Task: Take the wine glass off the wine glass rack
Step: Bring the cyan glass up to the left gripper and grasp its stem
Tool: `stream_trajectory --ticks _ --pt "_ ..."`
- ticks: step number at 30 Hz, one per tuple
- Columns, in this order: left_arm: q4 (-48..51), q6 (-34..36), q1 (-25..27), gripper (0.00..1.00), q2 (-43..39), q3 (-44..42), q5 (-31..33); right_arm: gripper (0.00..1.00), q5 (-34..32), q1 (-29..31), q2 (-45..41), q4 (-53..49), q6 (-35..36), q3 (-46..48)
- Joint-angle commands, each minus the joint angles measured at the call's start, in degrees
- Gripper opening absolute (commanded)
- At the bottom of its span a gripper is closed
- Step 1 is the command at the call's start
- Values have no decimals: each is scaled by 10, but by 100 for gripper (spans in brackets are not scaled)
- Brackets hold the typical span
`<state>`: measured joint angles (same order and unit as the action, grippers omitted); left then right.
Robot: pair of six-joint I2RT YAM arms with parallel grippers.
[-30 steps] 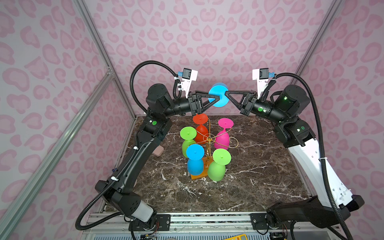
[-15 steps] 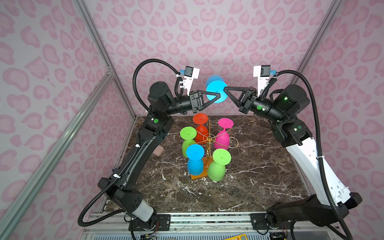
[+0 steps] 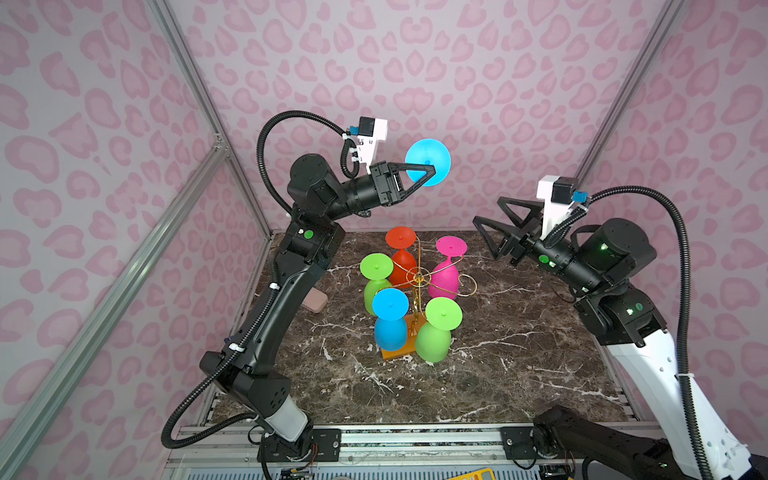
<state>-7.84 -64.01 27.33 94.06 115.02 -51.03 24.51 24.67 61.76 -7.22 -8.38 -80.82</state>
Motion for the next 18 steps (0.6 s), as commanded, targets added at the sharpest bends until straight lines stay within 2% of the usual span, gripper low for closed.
stream_trajectory --ticks 1,6,12,18 --pt "-20 -74 -3 3 14 15 -9 98 -65 5 -4 94 103 52" --pt "-8 -82 -3 3 13 11 2 99 -43 14 31 210 132 79" --pt "-15 -86 -3 3 -1 -3 15 99 -25 47 94 236 184 36" --pt "-19 -93 -3 3 -16 -18 26 99 -16 57 149 263 184 -5"
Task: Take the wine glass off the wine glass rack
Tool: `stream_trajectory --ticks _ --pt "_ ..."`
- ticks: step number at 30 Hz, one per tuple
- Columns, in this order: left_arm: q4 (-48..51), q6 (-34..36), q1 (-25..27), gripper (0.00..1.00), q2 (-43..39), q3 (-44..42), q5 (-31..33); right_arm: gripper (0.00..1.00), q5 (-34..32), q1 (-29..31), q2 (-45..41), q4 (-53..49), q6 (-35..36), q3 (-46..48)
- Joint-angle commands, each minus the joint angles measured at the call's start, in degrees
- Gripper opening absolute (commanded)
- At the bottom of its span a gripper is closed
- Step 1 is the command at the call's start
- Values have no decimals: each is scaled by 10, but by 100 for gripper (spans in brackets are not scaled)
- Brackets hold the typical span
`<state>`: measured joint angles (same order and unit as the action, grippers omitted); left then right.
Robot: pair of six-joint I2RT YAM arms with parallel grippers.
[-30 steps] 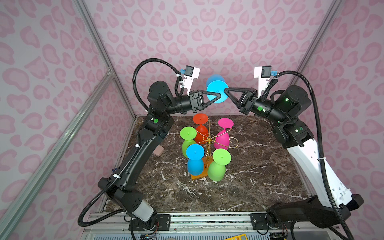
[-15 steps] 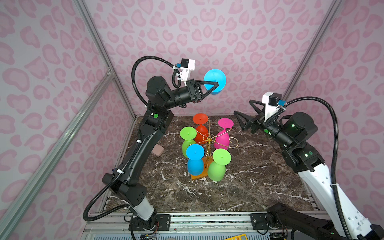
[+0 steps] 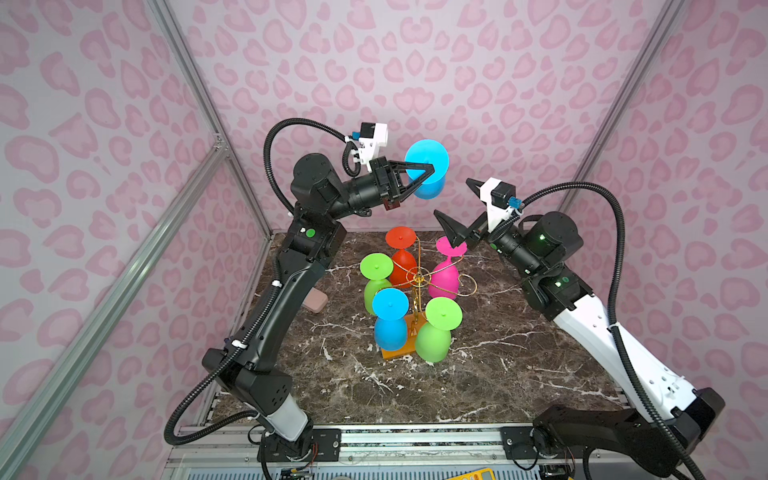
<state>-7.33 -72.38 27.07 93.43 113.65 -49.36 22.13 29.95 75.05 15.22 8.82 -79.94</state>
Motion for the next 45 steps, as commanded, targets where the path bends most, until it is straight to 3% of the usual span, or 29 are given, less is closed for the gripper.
stream_trajectory --ticks 1,15,37,45 --pt "-26 -11 0 3 -12 -6 11 99 11 4 26 41 11 -22" --pt "-32 -40 1 3 -28 -22 8 99 14 24 131 33 12 -120" --pt "-111 -124 3 3 -43 -61 -3 95 -5 29 157 30 15 -137" --pt "-117 -130 3 3 -42 -62 -6 80 -17 35 153 16 15 -137"
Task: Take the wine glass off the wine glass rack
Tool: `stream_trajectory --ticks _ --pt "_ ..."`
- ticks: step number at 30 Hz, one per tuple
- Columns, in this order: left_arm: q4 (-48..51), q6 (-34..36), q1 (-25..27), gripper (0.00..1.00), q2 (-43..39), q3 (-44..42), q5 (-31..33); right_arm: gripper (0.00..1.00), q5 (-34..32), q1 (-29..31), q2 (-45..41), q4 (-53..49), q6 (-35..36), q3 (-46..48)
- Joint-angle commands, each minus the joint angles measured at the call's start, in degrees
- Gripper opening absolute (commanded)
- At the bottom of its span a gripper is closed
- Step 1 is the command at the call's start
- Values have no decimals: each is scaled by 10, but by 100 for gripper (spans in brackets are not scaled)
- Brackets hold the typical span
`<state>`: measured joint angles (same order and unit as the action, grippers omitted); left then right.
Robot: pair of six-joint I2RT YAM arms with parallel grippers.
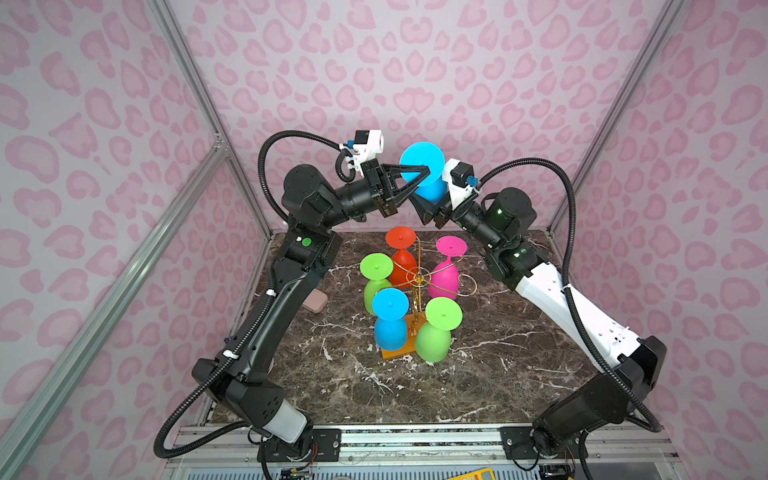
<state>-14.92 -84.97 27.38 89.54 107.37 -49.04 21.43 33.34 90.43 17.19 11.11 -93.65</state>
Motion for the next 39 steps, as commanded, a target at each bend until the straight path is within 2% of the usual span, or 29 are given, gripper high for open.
stream_trajectory --ticks 1,4,7,9,11,14,18,23,26,28,29,32,36,39 --pt "-41 -3 0 3 -2 1 -9 77 -14 1 -2 -10 -12 -3" --pt "-41 -1 0 6 -1 2 -8 73 -18 1 -8 -25 -21 -7" --pt "-40 6 -3 26 3 7 -9 70 -24 1 -17 -49 -37 -13" --pt "-38 14 -5 45 4 6 -10 68 -31 -2 -23 -79 -52 -26" --pt "-37 23 -9 57 3 4 -8 66 -36 -10 -30 -128 -71 -45" --pt "-31 58 -15 64 0 -1 -2 63 -36 -27 -34 -237 -92 -95" --pt "-21 157 -23 68 -10 -20 24 61 -40 -41 -57 -360 -95 -132" --pt "3 365 -25 68 -22 -35 81 58 -54 -52 -70 -502 -98 -190" --pt "4 508 -21 69 -47 -71 174 57 -63 -52 -76 -562 -95 -210" --pt "2 653 -10 67 -68 -100 260 54 -65 -52 -81 -589 -95 -218" --pt "-9 702 -5 67 -74 -115 286 54 -66 -51 -82 -597 -96 -221" --pt "-38 866 8 65 -77 -134 286 53 -62 -52 -82 -618 -100 -228" --pt "-39 1058 23 64 -62 -135 229 51 -50 -52 -70 -633 -110 -234" --pt "-46 1122 26 67 -51 -136 205 50 -42 -50 -56 -642 -115 -240"
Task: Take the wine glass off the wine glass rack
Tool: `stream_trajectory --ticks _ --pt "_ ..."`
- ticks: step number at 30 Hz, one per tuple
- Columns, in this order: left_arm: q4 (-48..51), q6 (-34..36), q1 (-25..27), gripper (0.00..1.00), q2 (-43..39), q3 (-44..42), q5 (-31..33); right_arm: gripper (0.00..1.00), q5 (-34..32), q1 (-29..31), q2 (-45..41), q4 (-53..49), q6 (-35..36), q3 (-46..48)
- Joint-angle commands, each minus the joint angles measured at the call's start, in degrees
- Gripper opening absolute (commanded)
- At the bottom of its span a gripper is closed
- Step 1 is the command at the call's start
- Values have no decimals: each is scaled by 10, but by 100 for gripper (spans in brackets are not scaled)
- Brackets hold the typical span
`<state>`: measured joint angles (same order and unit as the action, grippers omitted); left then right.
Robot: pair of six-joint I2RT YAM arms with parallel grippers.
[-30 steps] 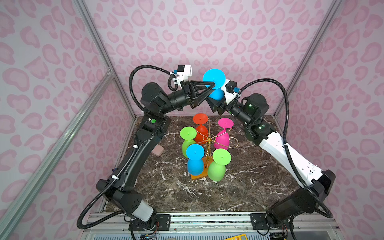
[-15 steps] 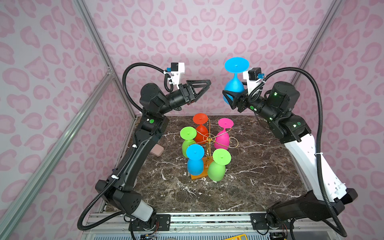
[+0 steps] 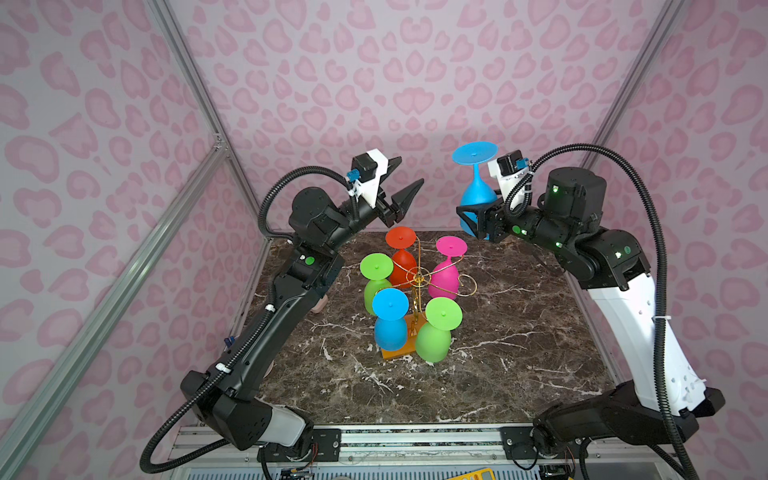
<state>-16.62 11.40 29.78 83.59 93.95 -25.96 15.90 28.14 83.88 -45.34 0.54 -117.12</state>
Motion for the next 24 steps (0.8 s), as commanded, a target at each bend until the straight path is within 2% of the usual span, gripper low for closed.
stream_trajectory --ticks 1,4,9,17,24 --pt "-25 175 2 67 12 1 -35 49 15 3 14 -20 -10 -8" --pt "-25 212 3 66 17 3 -65 48 19 7 32 -39 -9 -27" --pt "-31 242 4 63 29 9 -59 46 20 24 60 -72 2 -59" --pt "-48 254 5 57 31 15 -49 42 37 36 73 -79 -4 -63" --pt "-37 268 5 50 29 17 -81 40 39 47 78 -88 -1 -62"
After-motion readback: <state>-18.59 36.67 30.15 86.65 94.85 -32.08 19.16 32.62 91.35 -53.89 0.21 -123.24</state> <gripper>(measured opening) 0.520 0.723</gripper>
